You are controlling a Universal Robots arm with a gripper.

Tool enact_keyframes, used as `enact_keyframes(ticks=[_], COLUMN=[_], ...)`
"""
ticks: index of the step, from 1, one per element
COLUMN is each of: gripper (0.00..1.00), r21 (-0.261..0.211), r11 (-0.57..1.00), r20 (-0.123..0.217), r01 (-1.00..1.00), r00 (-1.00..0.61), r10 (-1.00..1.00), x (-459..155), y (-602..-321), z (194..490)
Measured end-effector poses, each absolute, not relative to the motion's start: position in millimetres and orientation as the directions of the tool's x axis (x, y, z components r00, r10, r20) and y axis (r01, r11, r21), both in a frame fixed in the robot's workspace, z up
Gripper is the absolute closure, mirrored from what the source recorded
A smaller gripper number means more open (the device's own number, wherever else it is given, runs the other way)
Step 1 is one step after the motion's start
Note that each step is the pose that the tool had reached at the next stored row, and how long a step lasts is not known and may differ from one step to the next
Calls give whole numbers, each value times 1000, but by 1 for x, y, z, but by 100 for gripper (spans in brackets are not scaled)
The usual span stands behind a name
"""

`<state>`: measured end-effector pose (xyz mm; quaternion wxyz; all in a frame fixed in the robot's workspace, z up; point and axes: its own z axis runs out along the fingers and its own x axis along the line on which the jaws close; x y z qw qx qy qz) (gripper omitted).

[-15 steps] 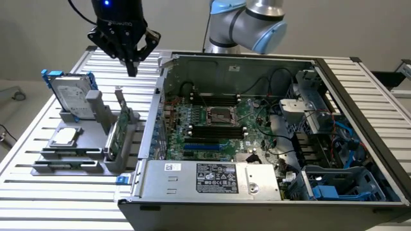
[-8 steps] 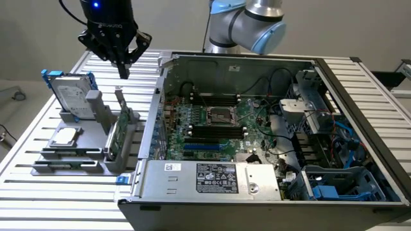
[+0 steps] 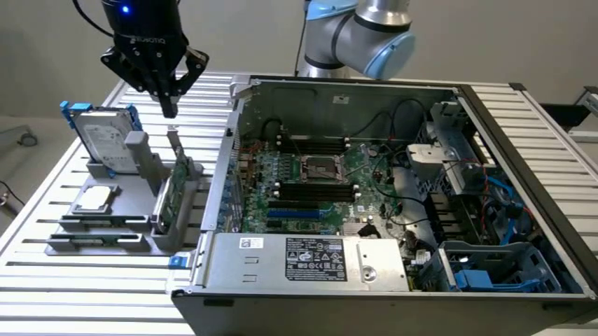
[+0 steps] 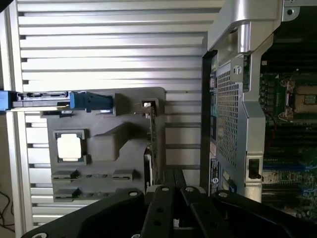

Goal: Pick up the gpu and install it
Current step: 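Reach for the gpu, then pick up the gpu and move the gpu toward the slot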

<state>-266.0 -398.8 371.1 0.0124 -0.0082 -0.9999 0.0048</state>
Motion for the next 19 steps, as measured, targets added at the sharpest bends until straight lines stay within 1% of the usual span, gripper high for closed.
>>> enact_keyframes(ticks=[10, 19], gripper=[89, 89], r21=[-37, -37], r11=[999, 999], r20=[25, 26], r01=[-6, -7], r00=[-1000, -1000], r10=[-5, -6], x=[-289, -289], y=[-399, -399], z=[366, 366])
